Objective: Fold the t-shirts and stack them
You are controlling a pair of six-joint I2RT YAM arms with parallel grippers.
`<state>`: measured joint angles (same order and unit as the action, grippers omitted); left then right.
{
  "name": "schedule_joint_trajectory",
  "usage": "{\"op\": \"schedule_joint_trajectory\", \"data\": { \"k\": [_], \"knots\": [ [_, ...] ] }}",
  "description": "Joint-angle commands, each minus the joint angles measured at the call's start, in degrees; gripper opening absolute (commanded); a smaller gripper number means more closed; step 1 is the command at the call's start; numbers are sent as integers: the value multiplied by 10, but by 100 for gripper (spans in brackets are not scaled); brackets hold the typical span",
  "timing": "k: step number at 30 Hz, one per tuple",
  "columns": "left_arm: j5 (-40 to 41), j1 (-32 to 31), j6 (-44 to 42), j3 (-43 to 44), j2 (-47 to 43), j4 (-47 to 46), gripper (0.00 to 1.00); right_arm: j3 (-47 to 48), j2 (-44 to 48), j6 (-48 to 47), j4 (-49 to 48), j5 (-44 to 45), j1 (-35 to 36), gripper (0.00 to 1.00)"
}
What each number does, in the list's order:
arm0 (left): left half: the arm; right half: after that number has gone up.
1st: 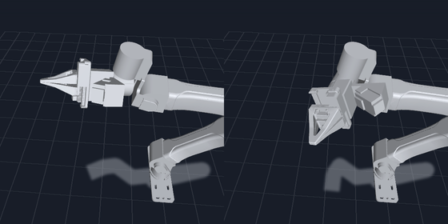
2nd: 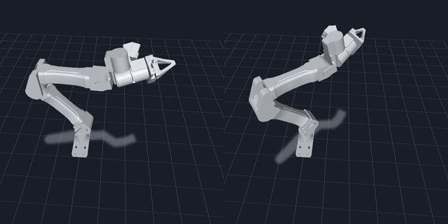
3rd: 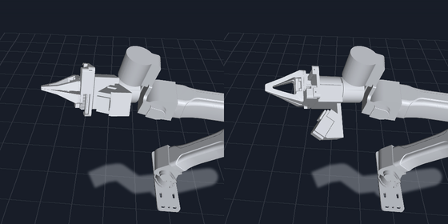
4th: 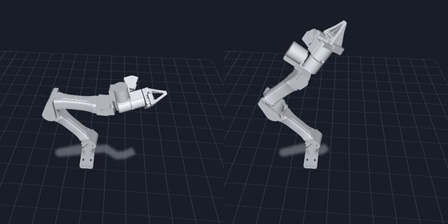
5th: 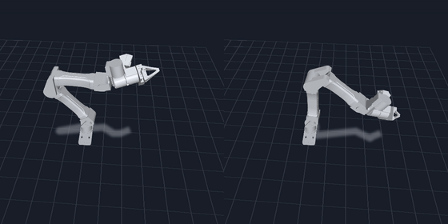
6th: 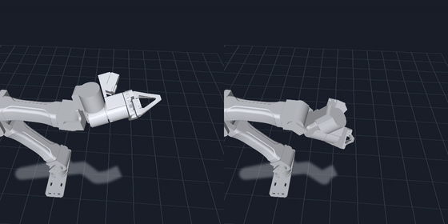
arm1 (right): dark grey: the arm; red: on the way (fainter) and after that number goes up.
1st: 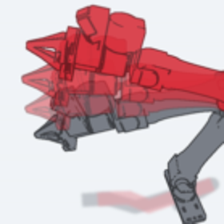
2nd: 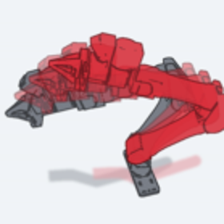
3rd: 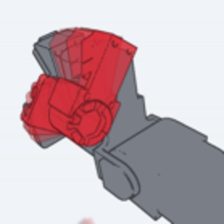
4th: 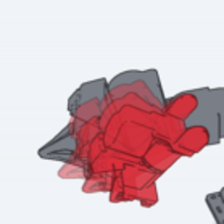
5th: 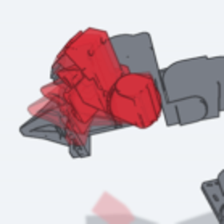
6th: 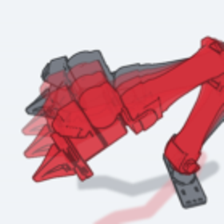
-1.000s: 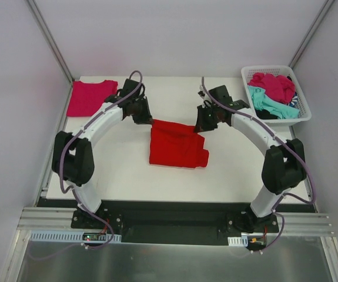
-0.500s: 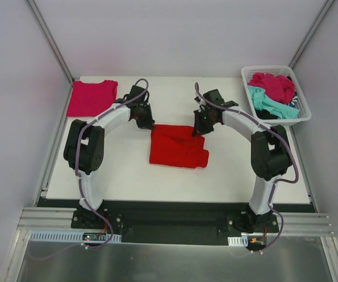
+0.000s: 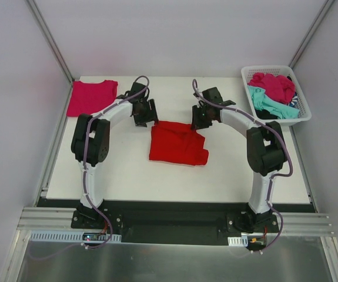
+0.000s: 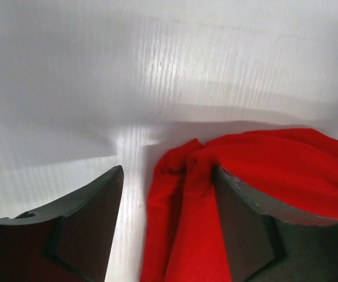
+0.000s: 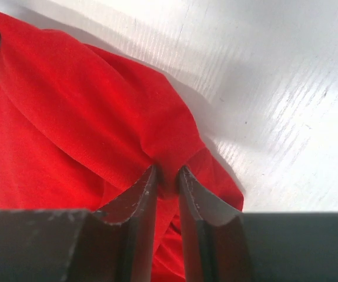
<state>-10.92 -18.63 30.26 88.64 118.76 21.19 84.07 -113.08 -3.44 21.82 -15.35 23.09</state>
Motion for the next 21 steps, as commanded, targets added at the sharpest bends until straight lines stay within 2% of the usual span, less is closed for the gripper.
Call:
{"op": "schedule_joint_trajectory", "data": {
  "k": [1,2,6,16,18,21],
  "knots": [
    [46,6,-29,45,-40,-4,66,-4,44,-28,-42,29,-2,29],
    [52,6,-37,50,-47,-3,74,-1,50,-30,-42,34,-2,31],
    [55,6,-44,73,-93,24,76,3,81,-37,-31,44,4,38],
    [37,-13,-31,37,-227,51,78,36,196,-61,37,100,66,40],
    [44,-28,-17,0,-258,51,78,18,221,-54,45,103,80,40],
    [60,-60,-10,-50,-279,51,78,-62,259,-35,4,103,94,38]
  ]
}}
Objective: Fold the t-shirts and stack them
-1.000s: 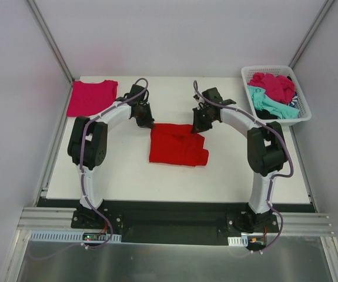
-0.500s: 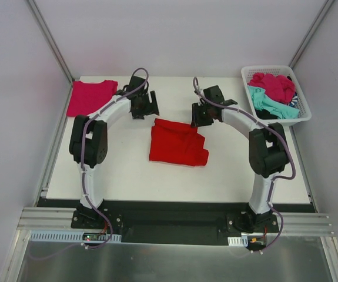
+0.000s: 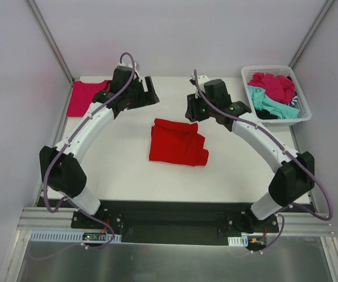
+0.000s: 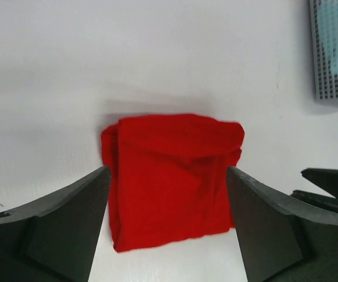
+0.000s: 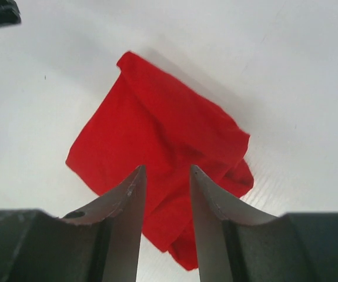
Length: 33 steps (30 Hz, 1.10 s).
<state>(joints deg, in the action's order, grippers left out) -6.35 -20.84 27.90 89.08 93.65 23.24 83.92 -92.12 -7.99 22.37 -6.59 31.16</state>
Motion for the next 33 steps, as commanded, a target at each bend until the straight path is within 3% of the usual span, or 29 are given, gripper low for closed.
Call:
{"op": "schedule_joint_trajectory", "data": {
  "k": [1,9,17,25,29,33],
  "knots": [
    [13,-42,15,-65,-28,28,78,-93,52,15,-12,11,15,37],
    [-5,-61,31,-163,-15,-45,78,-134,-1,22,-45,31,22,30],
    [-21,-61,28,-61,87,-49,77,26,-145,9,8,24,22,27],
    [-30,-59,34,-38,130,-49,77,142,-268,3,21,-6,0,24],
    [-38,-54,33,-39,125,-47,77,150,-278,6,25,-13,-11,22],
    [-34,-50,29,-36,113,-42,77,122,-218,4,28,-6,-3,23]
  ]
}}
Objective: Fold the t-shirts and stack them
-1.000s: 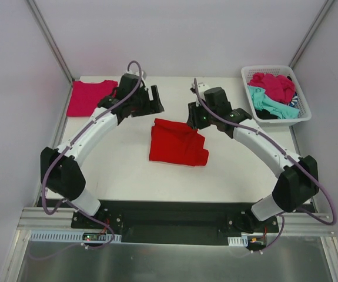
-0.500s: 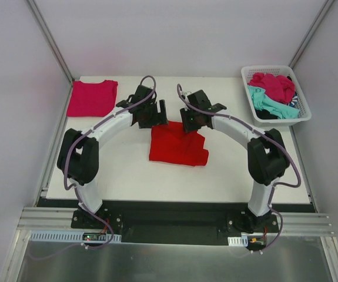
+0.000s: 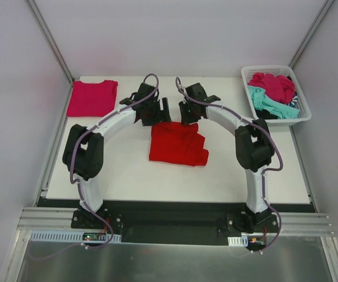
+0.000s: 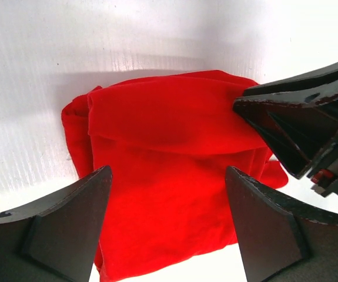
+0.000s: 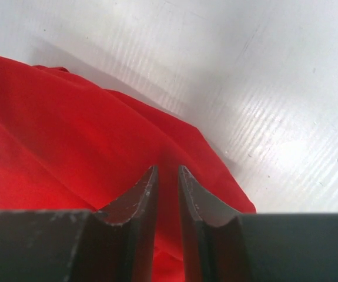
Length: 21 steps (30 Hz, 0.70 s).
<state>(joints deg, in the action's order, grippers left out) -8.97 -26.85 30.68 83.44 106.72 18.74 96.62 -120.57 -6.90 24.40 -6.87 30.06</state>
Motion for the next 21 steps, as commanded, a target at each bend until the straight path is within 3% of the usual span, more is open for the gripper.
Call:
{"op": "schedule_joint_trajectory", "data": {
  "k": [1,12,21],
  "knots": [
    [-9,11,3,20,-19,3,77,-10,93,-7,12,0,10,24],
    [1,12,7,-42,-84,6,78,-122,213,-12,39,41,67,32],
    [11,12,7,-88,-138,7,78,-122,141,-3,8,27,65,29]
  ]
}}
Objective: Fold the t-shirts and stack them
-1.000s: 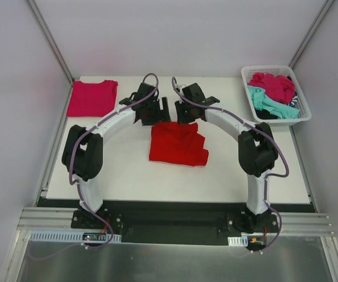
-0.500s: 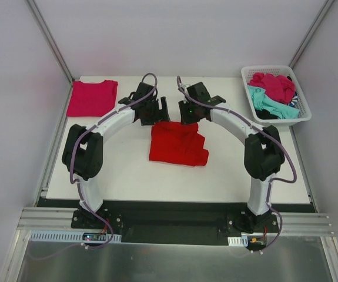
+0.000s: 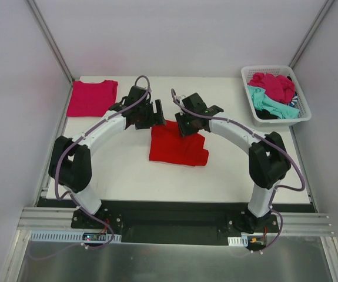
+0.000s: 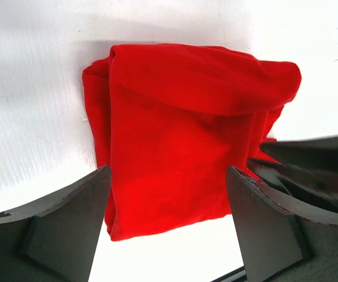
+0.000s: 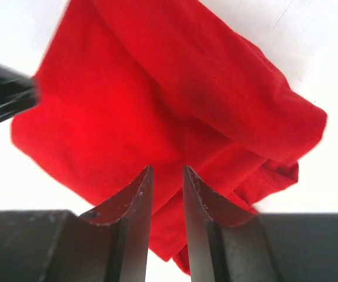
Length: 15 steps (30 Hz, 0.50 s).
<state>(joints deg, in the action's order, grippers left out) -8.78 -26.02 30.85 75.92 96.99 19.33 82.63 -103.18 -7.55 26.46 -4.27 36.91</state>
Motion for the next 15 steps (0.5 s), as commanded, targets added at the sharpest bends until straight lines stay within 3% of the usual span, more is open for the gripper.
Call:
{"op": "schedule_joint_trajectory", "data": {
  "k": [1,9,15],
  "knots": [
    [10,4,5,-15,-44,2,78,25,-53,3,-12,1,-4,29],
    [13,5,4,-20,-68,14,78,137,-158,-9,-4,-13,-26,25],
    [13,5,2,-20,-72,25,78,177,-158,-13,18,-17,-37,25]
  ]
}}
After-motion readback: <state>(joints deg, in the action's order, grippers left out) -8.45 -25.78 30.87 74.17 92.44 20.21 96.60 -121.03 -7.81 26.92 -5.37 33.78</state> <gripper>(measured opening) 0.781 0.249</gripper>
